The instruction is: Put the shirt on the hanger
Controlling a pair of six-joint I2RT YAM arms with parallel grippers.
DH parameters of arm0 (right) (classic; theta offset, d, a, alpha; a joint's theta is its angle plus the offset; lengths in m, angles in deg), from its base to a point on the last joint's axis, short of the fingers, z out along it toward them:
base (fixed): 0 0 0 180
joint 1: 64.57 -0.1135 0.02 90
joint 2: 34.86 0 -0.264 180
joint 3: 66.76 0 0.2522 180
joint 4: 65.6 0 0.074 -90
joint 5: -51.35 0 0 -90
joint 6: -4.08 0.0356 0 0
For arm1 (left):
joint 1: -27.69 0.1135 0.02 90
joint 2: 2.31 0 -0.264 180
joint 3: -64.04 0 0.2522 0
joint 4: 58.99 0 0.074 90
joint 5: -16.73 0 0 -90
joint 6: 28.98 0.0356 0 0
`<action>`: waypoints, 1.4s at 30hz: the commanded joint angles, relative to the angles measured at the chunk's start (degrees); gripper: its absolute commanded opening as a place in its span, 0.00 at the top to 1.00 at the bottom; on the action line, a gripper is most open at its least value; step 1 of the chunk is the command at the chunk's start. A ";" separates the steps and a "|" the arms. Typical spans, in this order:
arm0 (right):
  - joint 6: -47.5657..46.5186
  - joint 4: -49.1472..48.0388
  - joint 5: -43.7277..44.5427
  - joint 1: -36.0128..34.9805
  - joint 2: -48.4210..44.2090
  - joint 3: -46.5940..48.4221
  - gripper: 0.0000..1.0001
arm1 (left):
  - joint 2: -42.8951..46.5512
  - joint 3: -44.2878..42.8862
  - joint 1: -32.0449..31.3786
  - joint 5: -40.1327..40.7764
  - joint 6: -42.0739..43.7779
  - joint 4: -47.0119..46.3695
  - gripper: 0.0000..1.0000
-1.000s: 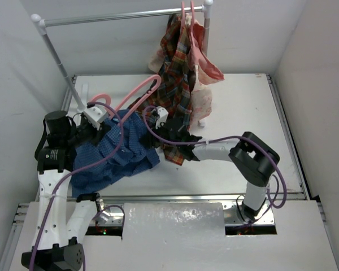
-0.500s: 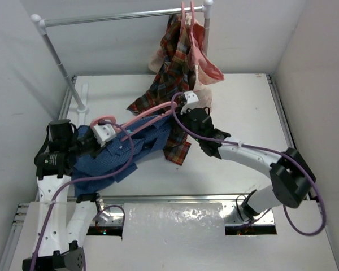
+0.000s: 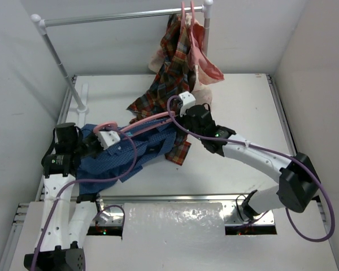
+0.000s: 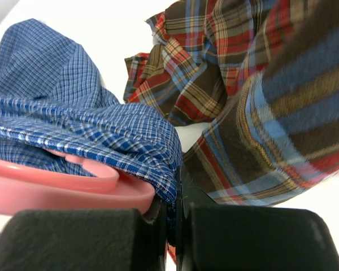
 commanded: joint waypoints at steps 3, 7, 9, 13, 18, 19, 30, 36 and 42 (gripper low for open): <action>-7.23 5.68 5.25 1.23 0.81 8.64 1.00 | -0.64 3.77 0.70 14.29 7.41 -4.71 1.00; -9.17 6.30 7.02 0.18 1.69 10.05 1.00 | -1.17 4.66 0.70 12.55 12.86 -1.21 1.00; -10.05 5.86 6.06 0.09 1.69 10.23 1.00 | -1.09 4.83 0.69 9.65 15.94 0.90 1.00; -11.55 4.89 -1.32 0.44 1.34 10.49 1.00 | -1.79 3.96 0.70 9.10 14.02 -0.23 1.00; -12.95 8.41 4.38 0.79 0.64 11.29 0.91 | -1.52 5.62 0.70 14.91 8.58 -7.42 1.00; -12.87 7.62 3.60 0.71 0.55 10.67 1.00 | -1.61 5.80 0.70 15.17 7.69 -8.05 1.00; -13.64 4.28 0.08 -0.34 0.20 8.30 1.00 | -2.58 6.67 0.61 16.92 6.11 -9.89 1.00; -29.99 8.04 18.75 -13.87 4.30 14.61 1.00 | -6.35 8.17 -2.64 26.67 0.49 -16.22 1.00; -27.29 12.63 14.86 -15.90 9.69 20.16 1.00 | -6.36 5.19 -2.91 19.93 -6.28 -17.28 1.00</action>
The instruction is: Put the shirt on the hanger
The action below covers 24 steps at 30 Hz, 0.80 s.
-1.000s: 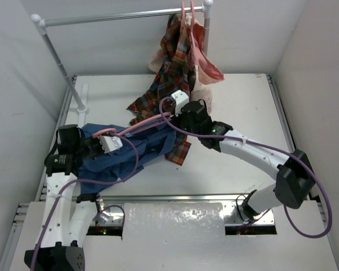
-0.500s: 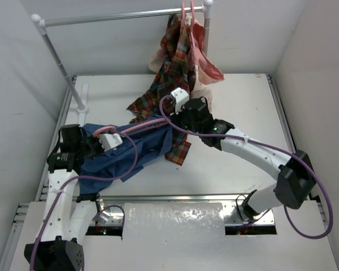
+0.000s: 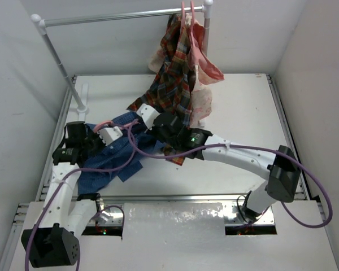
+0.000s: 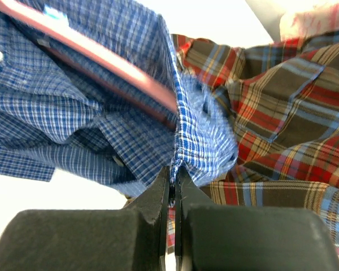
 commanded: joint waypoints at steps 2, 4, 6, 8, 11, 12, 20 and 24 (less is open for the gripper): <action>1.18 0.03 -2.62 -0.19 0.82 3.05 1.00 | 0.29 -4.81 -0.26 -3.26 -10.17 -6.44 1.00; 3.20 -2.76 -10.44 -0.54 0.47 2.44 1.00 | -0.50 -6.38 -0.35 -5.38 -12.13 -7.06 1.00; 4.35 -5.49 -16.14 -1.07 0.38 2.08 1.00 | -1.21 -7.88 -0.44 -8.11 -14.85 -7.76 1.00; 4.88 -6.91 -20.63 -1.25 0.64 2.17 1.00 | -1.39 -8.76 -0.53 -11.69 -16.69 -8.03 1.00; 5.41 -7.45 -25.13 -1.25 2.57 4.44 1.00 | -1.04 -10.61 -0.61 -16.62 -17.41 -7.16 1.00; 5.41 -7.44 -26.10 -1.25 3.18 5.41 1.00 | -1.03 -11.83 -0.61 -17.42 -17.41 -6.72 1.00; 8.57 -2.97 -39.97 2.26 3.46 10.69 0.63 | -2.26 -15.53 -0.88 -17.53 -14.43 -1.71 1.00; 1.65 6.07 -36.84 4.46 -1.98 12.98 0.29 | -2.00 -17.29 -0.88 -15.85 -10.30 2.50 1.00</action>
